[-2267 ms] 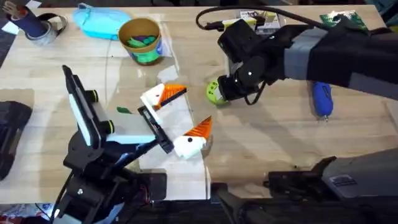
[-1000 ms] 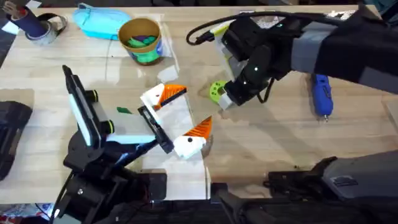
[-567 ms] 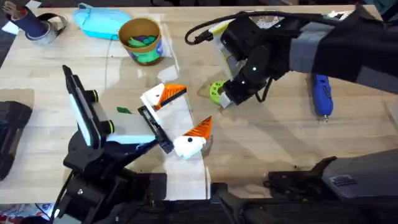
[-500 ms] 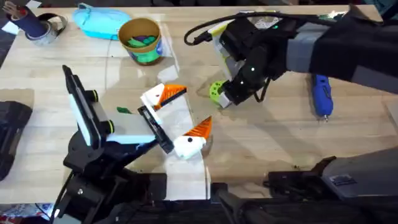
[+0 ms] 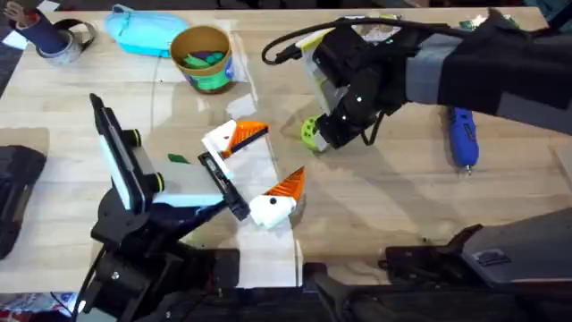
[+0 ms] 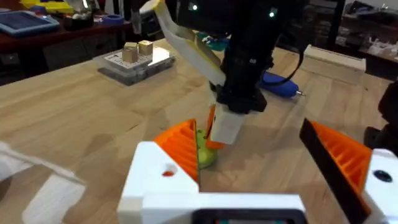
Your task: Pick up the gripper from the table and insert it into the empty holder that is missing its gripper. Then pick up a screw, insert it into the mounting hole, and use the screwdriver to tighten it. Finally, clean up the table by picking up the vegetable and placing it into the bucket.
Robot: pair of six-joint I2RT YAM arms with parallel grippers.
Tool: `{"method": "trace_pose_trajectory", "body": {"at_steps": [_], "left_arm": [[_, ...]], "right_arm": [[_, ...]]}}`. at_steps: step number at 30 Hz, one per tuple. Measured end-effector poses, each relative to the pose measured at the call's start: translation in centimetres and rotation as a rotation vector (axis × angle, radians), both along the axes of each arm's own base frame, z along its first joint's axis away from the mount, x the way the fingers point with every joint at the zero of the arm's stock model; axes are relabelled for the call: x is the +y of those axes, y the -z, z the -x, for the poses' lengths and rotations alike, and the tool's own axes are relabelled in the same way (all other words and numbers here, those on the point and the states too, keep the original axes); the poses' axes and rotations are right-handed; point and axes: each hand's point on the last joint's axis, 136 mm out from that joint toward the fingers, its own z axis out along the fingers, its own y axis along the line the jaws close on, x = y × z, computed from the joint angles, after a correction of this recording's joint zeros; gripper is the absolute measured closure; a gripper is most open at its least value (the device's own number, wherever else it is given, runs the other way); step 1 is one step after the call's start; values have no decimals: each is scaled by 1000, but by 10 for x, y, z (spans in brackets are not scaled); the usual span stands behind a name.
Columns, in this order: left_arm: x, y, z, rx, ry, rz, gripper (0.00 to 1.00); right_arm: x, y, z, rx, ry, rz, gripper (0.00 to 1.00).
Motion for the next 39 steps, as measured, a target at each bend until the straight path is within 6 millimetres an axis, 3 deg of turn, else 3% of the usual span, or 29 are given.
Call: {"method": "trace_pose_trajectory", "body": {"at_steps": [26, 29, 32, 39], "left_arm": [[0, 0, 0, 0, 0, 0, 8], [0, 0, 0, 0, 0, 0, 8], [0, 0, 0, 0, 0, 0, 8], [0, 0, 0, 0, 0, 0, 8]], "right_arm": [[-1, 4, 1, 16, 0, 13, 771], [-1, 4, -1, 15, 1, 21, 811], [-1, 4, -3, 8, 1, 23, 979], [0, 4, -3, 8, 2, 23, 994]]}}
